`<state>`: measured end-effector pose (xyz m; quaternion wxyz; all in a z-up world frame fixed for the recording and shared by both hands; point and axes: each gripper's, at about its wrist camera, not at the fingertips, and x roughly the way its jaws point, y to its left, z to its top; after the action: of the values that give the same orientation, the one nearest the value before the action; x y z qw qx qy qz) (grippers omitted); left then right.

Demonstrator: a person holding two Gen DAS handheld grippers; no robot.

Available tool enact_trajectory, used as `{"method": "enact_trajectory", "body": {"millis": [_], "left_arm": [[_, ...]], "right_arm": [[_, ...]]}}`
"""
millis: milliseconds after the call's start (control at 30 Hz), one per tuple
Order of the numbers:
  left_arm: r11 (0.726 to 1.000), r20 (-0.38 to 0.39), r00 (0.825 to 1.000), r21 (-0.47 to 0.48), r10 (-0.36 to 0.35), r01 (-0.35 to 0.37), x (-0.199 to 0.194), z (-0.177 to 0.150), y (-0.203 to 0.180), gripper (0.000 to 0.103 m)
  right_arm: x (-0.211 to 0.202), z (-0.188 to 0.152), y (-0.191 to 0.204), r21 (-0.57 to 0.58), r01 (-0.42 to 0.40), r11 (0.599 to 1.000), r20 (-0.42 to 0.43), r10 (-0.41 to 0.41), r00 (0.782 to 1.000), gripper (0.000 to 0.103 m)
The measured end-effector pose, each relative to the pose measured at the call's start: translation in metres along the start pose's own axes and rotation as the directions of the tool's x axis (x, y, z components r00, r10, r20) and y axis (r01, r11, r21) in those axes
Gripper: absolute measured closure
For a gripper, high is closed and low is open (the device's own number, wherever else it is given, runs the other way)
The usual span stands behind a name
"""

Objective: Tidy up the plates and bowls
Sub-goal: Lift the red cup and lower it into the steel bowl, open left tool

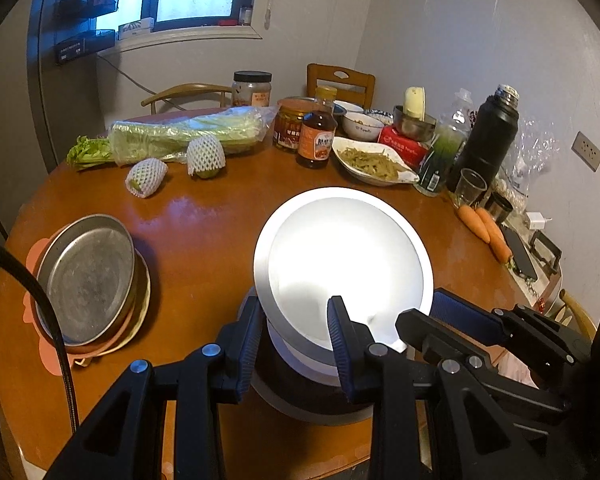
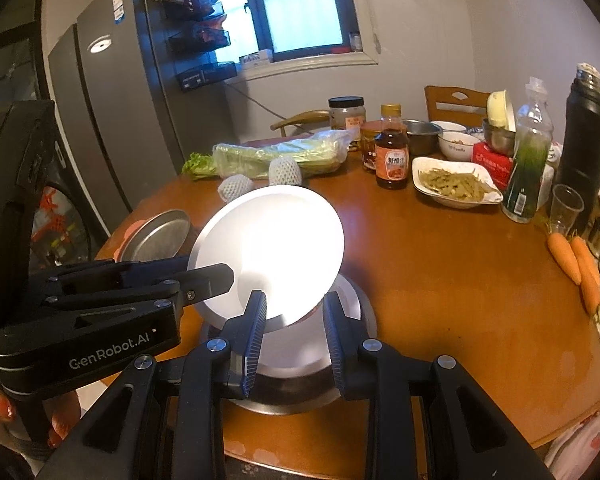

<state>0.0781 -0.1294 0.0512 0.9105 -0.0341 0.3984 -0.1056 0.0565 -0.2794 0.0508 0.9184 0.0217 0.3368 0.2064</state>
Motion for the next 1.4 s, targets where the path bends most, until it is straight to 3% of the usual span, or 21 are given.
{"method": "enact_trajectory", "body": {"millis": [1400], "left_arm": [[1.0, -0.076, 0.997, 0.02, 0.022, -0.021, 0.031, -0.02, 0.001, 0.07]], "right_arm": [[0.027, -0.024, -0.007, 0.029, 0.033, 0.999, -0.083, -0.031, 0.996, 0.071]]}}
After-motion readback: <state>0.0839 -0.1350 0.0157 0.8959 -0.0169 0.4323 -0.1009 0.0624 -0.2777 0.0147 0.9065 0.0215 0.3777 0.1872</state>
